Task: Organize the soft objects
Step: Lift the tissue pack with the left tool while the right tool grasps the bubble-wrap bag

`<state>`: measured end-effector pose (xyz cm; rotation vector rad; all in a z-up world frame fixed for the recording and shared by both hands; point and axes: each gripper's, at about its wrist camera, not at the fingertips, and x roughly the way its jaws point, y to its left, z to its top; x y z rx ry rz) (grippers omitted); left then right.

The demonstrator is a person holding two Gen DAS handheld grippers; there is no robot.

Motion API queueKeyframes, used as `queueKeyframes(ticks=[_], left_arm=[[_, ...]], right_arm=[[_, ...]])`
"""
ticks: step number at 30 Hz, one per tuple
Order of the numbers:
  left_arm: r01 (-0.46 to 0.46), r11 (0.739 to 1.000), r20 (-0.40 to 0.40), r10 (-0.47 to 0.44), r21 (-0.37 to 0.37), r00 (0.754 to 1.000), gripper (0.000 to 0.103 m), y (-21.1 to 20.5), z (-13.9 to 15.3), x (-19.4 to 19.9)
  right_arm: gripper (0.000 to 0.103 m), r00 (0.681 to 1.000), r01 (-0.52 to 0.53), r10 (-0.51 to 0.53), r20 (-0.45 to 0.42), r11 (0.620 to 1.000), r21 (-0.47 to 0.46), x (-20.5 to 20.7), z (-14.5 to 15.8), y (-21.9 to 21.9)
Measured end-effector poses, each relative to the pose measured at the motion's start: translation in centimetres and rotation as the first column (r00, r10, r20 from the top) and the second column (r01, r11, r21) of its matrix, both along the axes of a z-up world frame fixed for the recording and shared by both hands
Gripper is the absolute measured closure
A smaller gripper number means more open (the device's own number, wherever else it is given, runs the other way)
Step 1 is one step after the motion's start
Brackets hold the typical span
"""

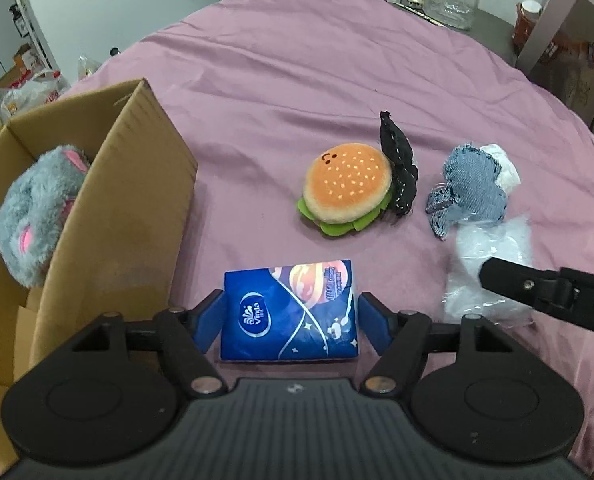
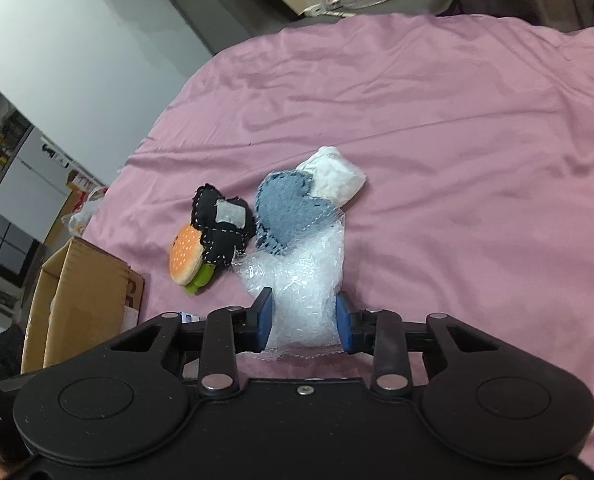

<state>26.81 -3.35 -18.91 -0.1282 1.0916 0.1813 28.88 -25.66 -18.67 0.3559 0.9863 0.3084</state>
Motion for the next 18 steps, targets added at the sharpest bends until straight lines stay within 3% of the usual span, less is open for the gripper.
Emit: queueKeyframes(ticks=[6,13,18], left_arm=[[0.001,0.999,0.029,0.0,-0.035,1.0,0.036,0.2,-0.2,-0.7],[0.012,0.996,0.064,-0.006,-0.088,0.998,0.056,0.4,1.2,-1.6],[0.018,0.995,0.063,-0.012,-0.099,0.998,0.052,0.6,0.8,-2.1]], right_arm=[[0.071,1.0,0.028,-0.028,0.012,1.0,-0.012,-1.1,0.9,-0.1],[0.071,0.998,0.062,-0.061,0.024,0.998,-0.034,-2.8,2.3,-0.3],[0.071,0.995,0.099,-0.099,0.017,0.994,-0.041,-4.0,2.5,-0.8]])
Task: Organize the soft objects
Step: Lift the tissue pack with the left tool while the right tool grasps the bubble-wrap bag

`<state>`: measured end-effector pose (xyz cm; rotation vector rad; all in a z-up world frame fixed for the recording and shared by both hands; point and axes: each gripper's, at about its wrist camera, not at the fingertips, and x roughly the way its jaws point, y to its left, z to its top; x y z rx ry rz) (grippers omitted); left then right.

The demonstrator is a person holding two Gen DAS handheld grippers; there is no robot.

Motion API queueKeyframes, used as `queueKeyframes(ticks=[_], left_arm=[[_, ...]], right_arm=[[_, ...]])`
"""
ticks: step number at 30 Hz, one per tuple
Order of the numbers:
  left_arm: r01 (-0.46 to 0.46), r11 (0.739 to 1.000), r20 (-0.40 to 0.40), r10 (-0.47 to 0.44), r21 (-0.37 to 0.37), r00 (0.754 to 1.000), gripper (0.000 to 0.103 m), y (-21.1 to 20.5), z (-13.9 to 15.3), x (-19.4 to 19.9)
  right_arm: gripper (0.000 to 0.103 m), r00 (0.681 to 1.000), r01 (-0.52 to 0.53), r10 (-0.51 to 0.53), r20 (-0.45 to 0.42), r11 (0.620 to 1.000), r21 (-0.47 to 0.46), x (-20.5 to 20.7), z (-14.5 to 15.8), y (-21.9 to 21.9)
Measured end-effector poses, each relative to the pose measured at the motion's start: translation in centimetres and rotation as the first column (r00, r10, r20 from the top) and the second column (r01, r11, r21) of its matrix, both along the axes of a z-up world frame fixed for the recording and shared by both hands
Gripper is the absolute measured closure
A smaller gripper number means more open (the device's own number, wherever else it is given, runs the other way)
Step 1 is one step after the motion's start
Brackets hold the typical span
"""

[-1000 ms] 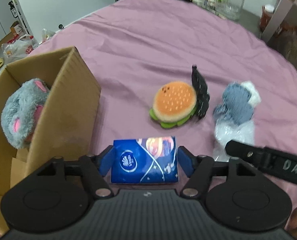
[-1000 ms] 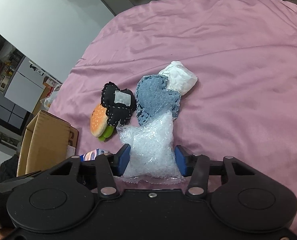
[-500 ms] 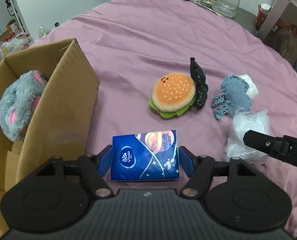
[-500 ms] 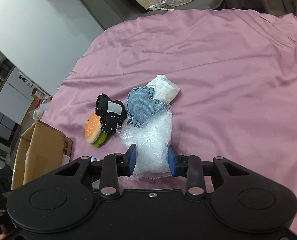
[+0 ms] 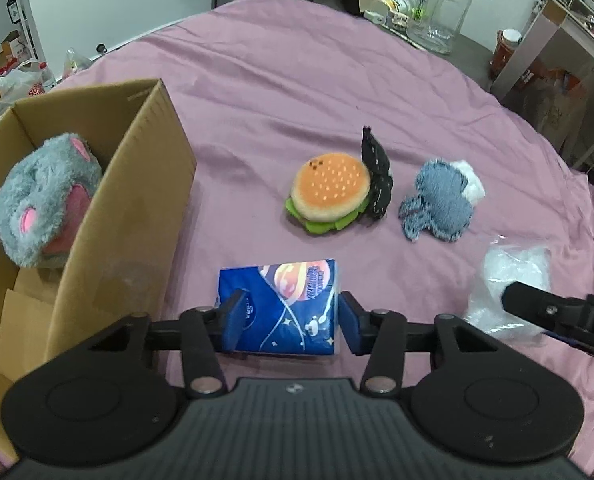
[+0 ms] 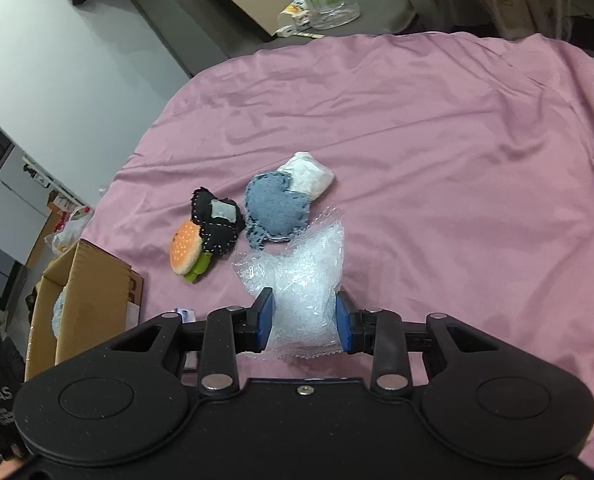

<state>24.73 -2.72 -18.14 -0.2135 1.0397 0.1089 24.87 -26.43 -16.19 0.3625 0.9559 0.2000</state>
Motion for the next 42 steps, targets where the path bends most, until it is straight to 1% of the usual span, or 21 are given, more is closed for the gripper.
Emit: queueKeyframes(ticks=[2,4,7,10,12,14,16,18,19,20,22,25,30,33,35,37,39,41,42], left_arm=[[0.008,1.0,0.002,-0.008,0.023,1.0,0.044,-0.2,-0.3,-0.3],[0.005,1.0,-0.011,-0.004,0.03,1.0,0.031,-0.3,-0.7,-0.4],[0.011,0.999,0.001,-0.011,0.032,1.0,0.024,-0.7,-0.9,-0.3],[0.014,0.999,-0.001,-0.014,0.043,1.0,0.02,-1.0,-1.2,0.3],[0.01,0.998,-0.005,-0.01,0.058,1.0,0.02,-1.0,-1.5,0.5],[0.002,0.999,0.001,-0.002,0.051,1.0,0.021,-0.9,-1.5,0.5],[-0.014,0.999,0.011,0.013,0.041,1.0,0.033,-0.7,-1.2,0.4],[-0.011,1.0,0.014,0.01,0.026,1.0,0.036,-0.4,-1.0,0.4],[-0.006,1.0,0.018,0.005,0.022,1.0,0.04,-0.4,-0.9,0.4],[0.003,1.0,0.024,-0.004,0.025,1.0,0.042,-0.4,-0.7,0.3],[0.017,0.999,0.03,-0.018,0.037,0.999,0.048,-0.8,-0.4,0.1],[0.026,0.999,0.036,-0.027,0.031,0.999,0.052,-0.9,-0.1,-0.1],[0.023,1.0,0.045,-0.023,-0.01,0.999,0.057,-0.4,0.3,-0.6],[0.03,0.999,0.047,-0.029,-0.019,0.998,0.056,-0.2,0.1,-0.8],[0.028,1.0,0.05,-0.027,-0.007,0.998,0.052,0.0,-0.2,-1.0],[0.028,0.999,0.04,-0.029,0.022,0.999,0.04,-0.1,-0.6,-1.1],[0.032,0.998,0.032,-0.034,0.05,0.999,0.033,-0.5,-1.0,-1.2],[0.045,0.995,0.026,-0.048,0.083,0.999,0.03,-1.0,-1.3,-1.1],[0.047,0.995,0.029,-0.05,0.093,0.998,0.027,-1.1,-1.4,-1.1]], right_arm=[[0.071,1.0,0.008,-0.008,0.003,1.0,-0.005,-0.2,0.1,0.0],[0.071,1.0,0.015,-0.015,0.009,1.0,-0.01,-0.3,0.2,-0.1],[0.071,1.0,0.026,-0.026,0.005,1.0,-0.013,-0.6,0.1,-0.2],[0.071,0.999,0.035,-0.035,-0.012,0.999,-0.017,-0.7,-0.3,-0.4],[0.071,0.999,0.037,-0.037,-0.013,0.999,-0.019,-0.7,-0.3,-0.4],[0.071,0.999,0.037,-0.037,-0.008,0.999,-0.021,-0.8,-0.2,-0.4],[0.071,0.999,0.035,-0.035,-0.006,0.999,-0.02,-0.9,0.0,-0.2],[0.071,0.999,0.032,-0.032,-0.002,0.999,-0.018,-1.2,0.2,-0.1],[0.071,1.0,0.03,-0.03,0.001,0.999,-0.018,-1.3,0.3,-0.1],[0.071,1.0,0.03,-0.03,0.001,0.999,-0.018,-1.5,0.4,-0.1],[0.071,0.999,0.032,-0.032,0.002,0.999,-0.016,-1.8,0.6,0.0],[0.071,0.999,0.036,-0.035,0.009,0.999,-0.018,-2.2,0.9,0.0],[0.071,0.999,0.042,-0.042,0.02,0.999,-0.025,-2.3,1.4,0.2],[0.071,0.998,0.046,-0.045,0.032,0.999,-0.018,-2.5,1.6,0.3],[0.071,0.998,0.052,-0.052,0.032,0.999,-0.009,-2.7,1.5,0.1],[0.071,0.998,0.06,-0.059,0.024,0.998,-0.005,-2.7,1.2,0.0],[0.071,0.998,0.063,-0.063,0.021,0.998,-0.003,-2.6,1.1,-0.1],[0.071,0.998,0.06,-0.06,0.023,0.998,-0.004,-2.5,1.0,-0.1],[0.071,0.998,0.059,-0.058,0.021,0.998,-0.004,-2.4,0.8,-0.1]])
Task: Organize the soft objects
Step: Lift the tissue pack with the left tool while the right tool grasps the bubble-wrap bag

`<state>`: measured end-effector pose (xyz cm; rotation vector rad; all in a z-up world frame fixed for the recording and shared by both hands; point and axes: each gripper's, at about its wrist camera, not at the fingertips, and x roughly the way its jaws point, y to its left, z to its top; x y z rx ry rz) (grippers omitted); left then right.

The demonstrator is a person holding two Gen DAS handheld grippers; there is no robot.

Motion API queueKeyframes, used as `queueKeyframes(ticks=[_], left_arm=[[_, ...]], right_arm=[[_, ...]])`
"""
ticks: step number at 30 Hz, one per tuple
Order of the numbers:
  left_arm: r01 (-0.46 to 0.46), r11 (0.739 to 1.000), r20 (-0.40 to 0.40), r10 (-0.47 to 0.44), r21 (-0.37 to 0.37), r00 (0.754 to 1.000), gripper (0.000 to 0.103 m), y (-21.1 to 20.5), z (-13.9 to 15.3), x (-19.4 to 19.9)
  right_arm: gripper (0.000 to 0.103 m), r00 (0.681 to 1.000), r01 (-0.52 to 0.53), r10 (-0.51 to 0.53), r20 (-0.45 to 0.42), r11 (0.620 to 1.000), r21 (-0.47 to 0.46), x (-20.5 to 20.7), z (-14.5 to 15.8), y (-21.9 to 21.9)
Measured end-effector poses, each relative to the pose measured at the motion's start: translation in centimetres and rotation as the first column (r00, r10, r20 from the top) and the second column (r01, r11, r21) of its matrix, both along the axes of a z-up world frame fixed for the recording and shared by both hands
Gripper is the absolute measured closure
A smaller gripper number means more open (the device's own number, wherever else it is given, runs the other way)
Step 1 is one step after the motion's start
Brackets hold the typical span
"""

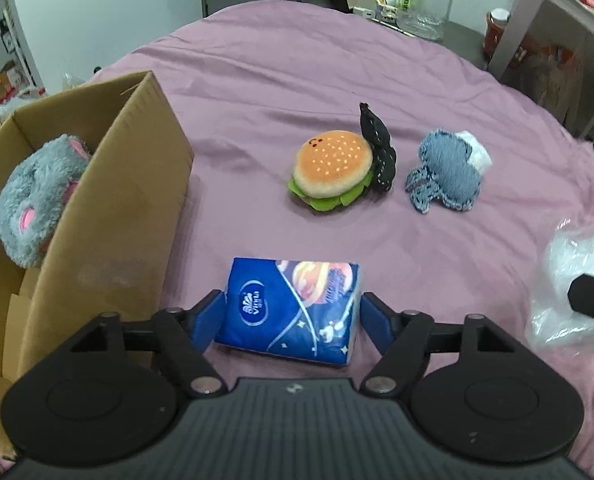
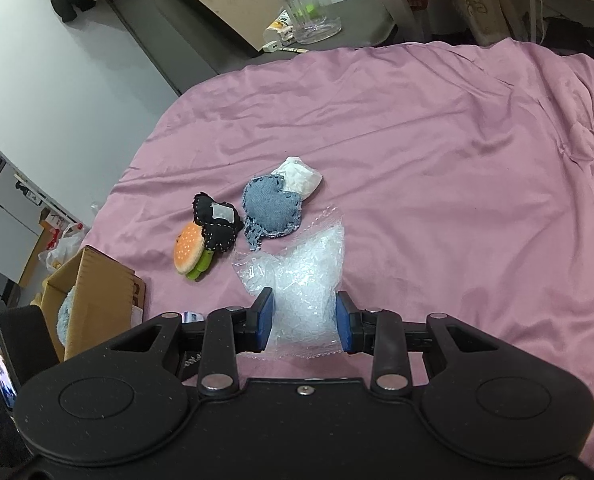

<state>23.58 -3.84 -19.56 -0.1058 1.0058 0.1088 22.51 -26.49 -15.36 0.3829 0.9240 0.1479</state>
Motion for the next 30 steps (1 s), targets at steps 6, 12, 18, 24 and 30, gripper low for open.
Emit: queueKeyframes(ticks=[6,12,18,24,30], left_arm=[[0.017,0.998,0.003,-0.017,0.057,1.0,0.013,-1.2,-0.9,0.1],[-0.012,0.996,0.0,0.012,0.087,1.0,0.009,-1.7,-1.3,0.0],[-0.077,0.996,-0.002,0.077,-0.038,0.997,0.028,-0.1,-1.6,0.0],[-0.095,0.995,0.025,0.095,-0.022,0.995,0.07,0.2,-0.3,-0.5],[-0.166,0.986,0.005,0.165,0.021,0.986,0.062,0.9,0.0,-0.8]], right_arm=[[0.071,1.0,0.012,-0.011,-0.021,1.0,0.015,0.6,-1.0,-0.3],[0.071,0.999,0.015,-0.014,-0.028,1.0,0.025,0.9,-1.4,-0.4],[0.071,1.0,0.016,-0.015,-0.022,1.0,0.023,0.8,-1.4,-0.5],[0.071,1.0,0.012,-0.012,-0.014,1.0,0.008,0.7,-1.1,-0.2],[0.071,1.0,0.012,-0.012,-0.008,1.0,-0.005,0.5,-0.9,0.2]])
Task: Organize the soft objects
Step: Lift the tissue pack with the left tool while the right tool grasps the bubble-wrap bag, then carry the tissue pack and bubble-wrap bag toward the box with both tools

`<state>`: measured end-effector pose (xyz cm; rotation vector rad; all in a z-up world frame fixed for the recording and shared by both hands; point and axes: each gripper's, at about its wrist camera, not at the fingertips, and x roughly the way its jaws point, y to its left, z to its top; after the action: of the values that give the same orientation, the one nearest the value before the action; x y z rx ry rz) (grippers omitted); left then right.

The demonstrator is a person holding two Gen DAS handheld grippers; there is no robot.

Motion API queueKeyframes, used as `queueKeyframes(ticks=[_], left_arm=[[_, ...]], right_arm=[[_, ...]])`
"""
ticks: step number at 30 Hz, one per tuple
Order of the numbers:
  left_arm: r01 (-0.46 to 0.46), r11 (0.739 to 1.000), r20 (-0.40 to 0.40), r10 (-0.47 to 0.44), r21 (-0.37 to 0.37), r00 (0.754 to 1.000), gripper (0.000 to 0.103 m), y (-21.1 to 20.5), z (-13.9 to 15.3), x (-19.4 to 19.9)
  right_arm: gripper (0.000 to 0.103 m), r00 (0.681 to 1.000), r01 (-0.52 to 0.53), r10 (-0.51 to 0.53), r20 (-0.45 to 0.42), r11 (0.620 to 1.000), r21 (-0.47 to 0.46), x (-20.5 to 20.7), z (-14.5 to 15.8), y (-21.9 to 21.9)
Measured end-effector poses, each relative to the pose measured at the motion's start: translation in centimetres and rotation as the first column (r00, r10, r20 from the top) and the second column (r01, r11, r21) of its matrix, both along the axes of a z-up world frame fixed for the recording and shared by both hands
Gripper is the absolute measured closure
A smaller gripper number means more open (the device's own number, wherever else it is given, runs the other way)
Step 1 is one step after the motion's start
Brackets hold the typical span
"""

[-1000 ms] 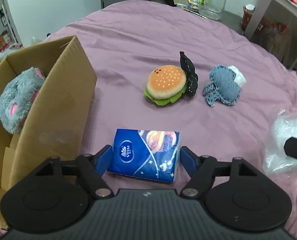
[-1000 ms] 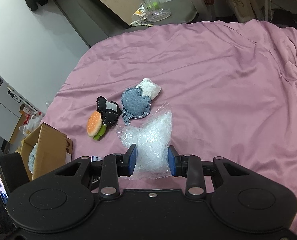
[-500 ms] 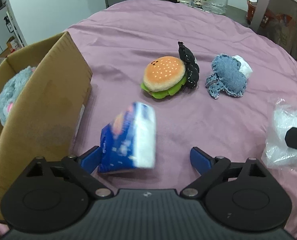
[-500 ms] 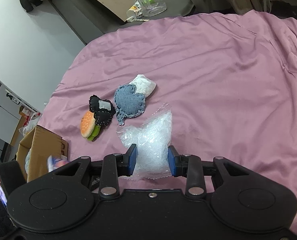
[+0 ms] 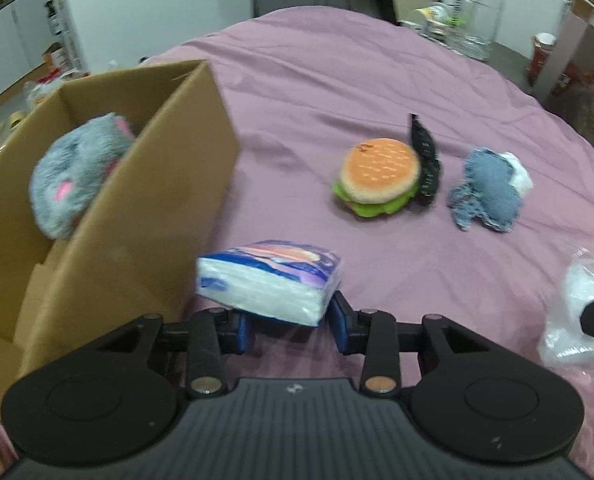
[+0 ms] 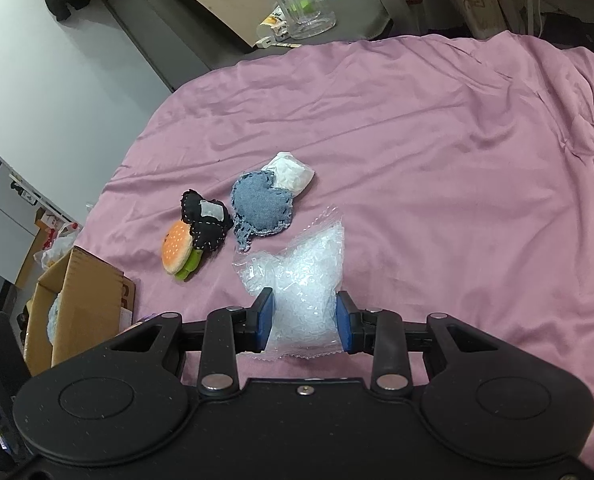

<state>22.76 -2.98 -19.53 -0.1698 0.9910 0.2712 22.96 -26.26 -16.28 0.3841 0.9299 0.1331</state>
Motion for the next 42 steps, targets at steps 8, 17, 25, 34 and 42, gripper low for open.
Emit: queueKeyframes(ticks=[8,17,25,34,42], left_arm=[[-0.048,0.994,0.043,0.052,-0.101,0.998,0.057,1.3,0.9,-0.5],[-0.063,0.987,0.098,0.078,-0.146,0.992,0.046,1.3,1.3,-0.3],[-0.116,0.989,0.104,0.126,-0.095,0.987,0.048,1.2,1.0,-0.1],[-0.2,0.978,0.135,0.206,-0.059,0.969,0.048,0.7,0.8,-0.5],[-0.251,0.966,0.17,0.257,-0.059,0.951,0.047,0.8,1.4,-0.5]], right_arm=[[0.07,1.0,-0.002,0.002,0.0,1.0,-0.014,-0.1,0.1,0.1],[0.07,1.0,-0.005,0.005,-0.007,1.0,-0.014,0.2,-0.2,0.4],[0.07,1.0,-0.022,0.022,-0.007,1.0,0.008,0.6,-0.6,0.3],[0.07,0.998,-0.049,0.051,-0.026,0.997,0.052,1.3,-1.4,0.0],[0.07,0.997,-0.066,0.07,-0.045,0.995,0.081,1.9,-2.2,-0.1]])
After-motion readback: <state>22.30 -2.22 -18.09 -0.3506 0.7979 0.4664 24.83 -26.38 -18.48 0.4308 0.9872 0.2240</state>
